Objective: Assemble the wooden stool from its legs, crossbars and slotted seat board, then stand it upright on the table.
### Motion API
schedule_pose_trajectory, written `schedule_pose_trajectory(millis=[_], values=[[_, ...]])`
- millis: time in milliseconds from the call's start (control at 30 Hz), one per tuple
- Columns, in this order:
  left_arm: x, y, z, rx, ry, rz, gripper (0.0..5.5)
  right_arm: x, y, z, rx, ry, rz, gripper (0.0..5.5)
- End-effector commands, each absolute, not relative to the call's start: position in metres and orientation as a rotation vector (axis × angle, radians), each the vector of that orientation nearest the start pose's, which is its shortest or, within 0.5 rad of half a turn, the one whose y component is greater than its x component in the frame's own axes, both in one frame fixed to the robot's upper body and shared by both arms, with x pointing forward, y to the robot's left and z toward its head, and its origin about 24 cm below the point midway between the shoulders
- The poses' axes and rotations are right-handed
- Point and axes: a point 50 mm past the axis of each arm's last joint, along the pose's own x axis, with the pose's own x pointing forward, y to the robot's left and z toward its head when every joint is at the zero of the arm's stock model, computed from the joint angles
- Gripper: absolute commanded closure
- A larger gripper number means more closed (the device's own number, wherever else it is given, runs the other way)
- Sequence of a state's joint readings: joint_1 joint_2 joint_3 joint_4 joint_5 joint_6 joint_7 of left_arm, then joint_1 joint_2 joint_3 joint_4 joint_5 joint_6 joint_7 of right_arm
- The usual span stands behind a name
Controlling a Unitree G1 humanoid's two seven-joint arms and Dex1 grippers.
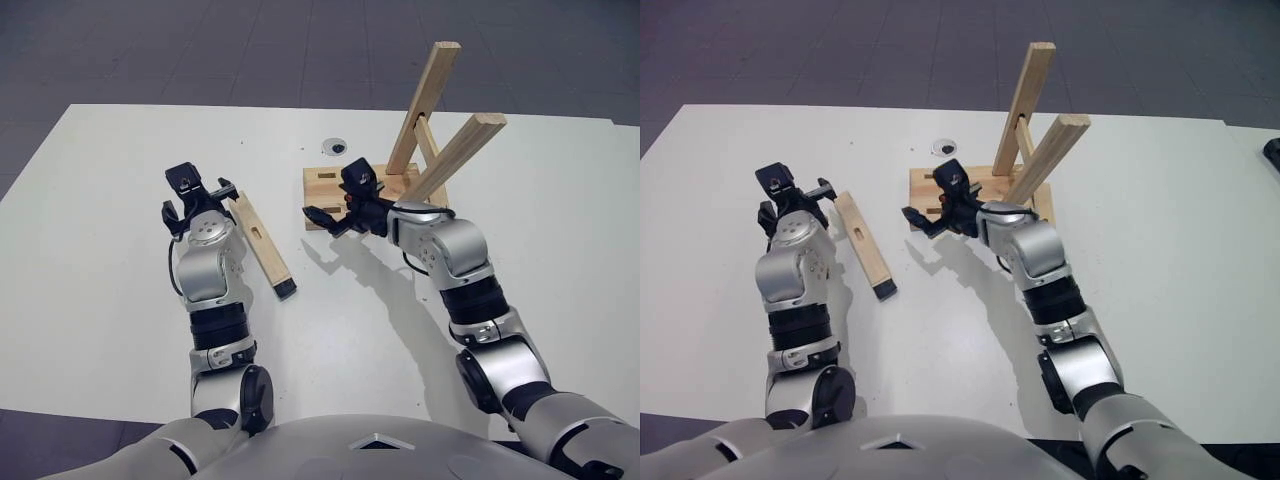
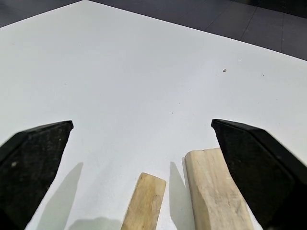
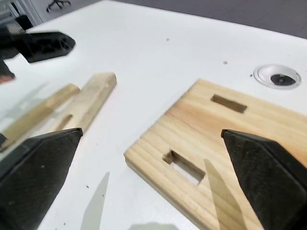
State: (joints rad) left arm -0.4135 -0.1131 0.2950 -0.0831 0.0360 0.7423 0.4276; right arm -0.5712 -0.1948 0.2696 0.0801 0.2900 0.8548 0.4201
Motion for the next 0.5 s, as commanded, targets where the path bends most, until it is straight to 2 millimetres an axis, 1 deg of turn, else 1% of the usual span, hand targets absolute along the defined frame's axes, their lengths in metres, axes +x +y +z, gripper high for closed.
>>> schedule_pose_trajectory(millis=[33, 233, 367, 500], values=[[0.304, 0.179, 0.087, -0.109, 0.342, 0.534, 0.1, 0.315, -0.067, 0.095, -0.166, 0.525, 0.858, 0.12], [0.305, 0.176, 0.085, -0.113, 0.351, 0.529, 0.1, 0.316, -0.061, 0.086, -0.2, 0.577, 0.93, 0.12], [0.305, 0.175, 0.083, -0.112, 0.358, 0.526, 0.1, 0.319, -0.059, 0.079, -0.235, 0.63, 0.918, 0.12], [0.306, 0.174, 0.083, -0.114, 0.361, 0.528, 0.1, 0.323, -0.059, 0.075, -0.306, 0.67, 0.915, 0.12]])
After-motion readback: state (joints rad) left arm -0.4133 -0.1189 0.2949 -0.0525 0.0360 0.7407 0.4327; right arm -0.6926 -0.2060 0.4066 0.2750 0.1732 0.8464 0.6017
